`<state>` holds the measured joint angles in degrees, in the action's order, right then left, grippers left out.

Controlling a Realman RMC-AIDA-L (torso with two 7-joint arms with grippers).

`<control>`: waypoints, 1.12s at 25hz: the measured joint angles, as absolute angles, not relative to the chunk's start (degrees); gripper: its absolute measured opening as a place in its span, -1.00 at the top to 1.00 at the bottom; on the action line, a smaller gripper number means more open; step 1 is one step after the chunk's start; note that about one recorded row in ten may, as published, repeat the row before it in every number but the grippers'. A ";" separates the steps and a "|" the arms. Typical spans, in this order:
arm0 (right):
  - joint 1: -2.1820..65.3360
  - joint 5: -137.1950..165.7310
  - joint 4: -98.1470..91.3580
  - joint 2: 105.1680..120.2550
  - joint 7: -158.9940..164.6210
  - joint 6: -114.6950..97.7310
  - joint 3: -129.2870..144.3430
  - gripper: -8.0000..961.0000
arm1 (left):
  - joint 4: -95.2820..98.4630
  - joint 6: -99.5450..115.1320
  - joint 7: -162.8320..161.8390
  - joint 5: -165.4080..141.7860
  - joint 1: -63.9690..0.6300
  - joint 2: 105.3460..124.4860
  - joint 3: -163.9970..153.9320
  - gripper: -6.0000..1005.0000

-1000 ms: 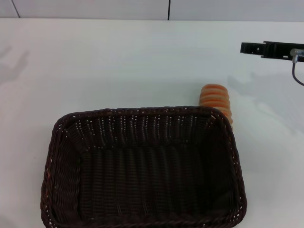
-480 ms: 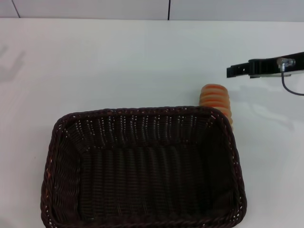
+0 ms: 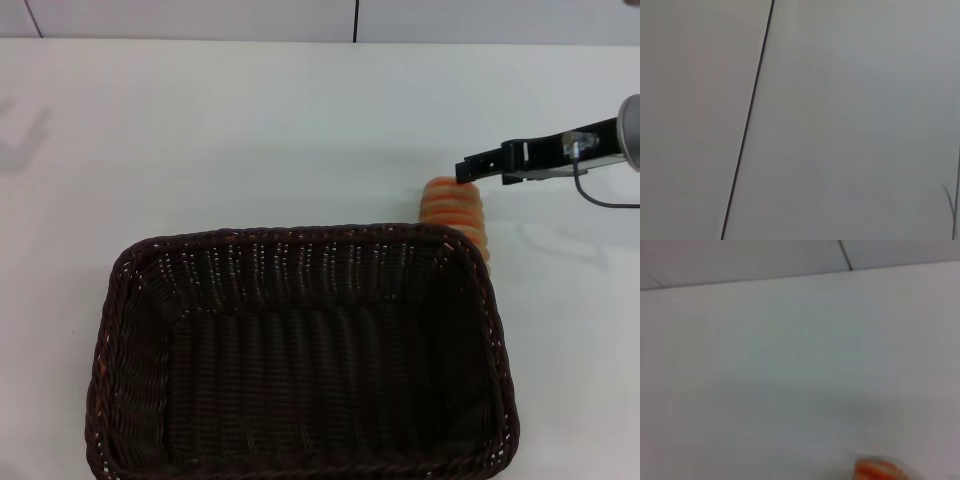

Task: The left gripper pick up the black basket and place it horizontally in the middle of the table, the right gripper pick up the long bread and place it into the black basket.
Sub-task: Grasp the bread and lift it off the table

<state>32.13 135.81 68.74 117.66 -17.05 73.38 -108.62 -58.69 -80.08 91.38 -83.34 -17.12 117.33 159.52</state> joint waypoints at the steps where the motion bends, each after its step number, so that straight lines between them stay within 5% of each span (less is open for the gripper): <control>1: 32.49 135.62 68.01 117.61 -17.27 73.39 -108.64 -0.49 | -58.69 -80.08 91.38 -83.34 -17.12 117.33 159.52 -0.15; 28: 37.56 135.78 54.13 117.14 -19.34 69.08 -109.60 -0.49 | -56.50 -83.29 93.27 -80.61 -16.27 116.61 159.52 -0.15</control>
<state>37.56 135.78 54.13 117.14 -19.34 69.08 -109.60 -56.50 -83.29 93.28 -80.61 -16.27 116.61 159.52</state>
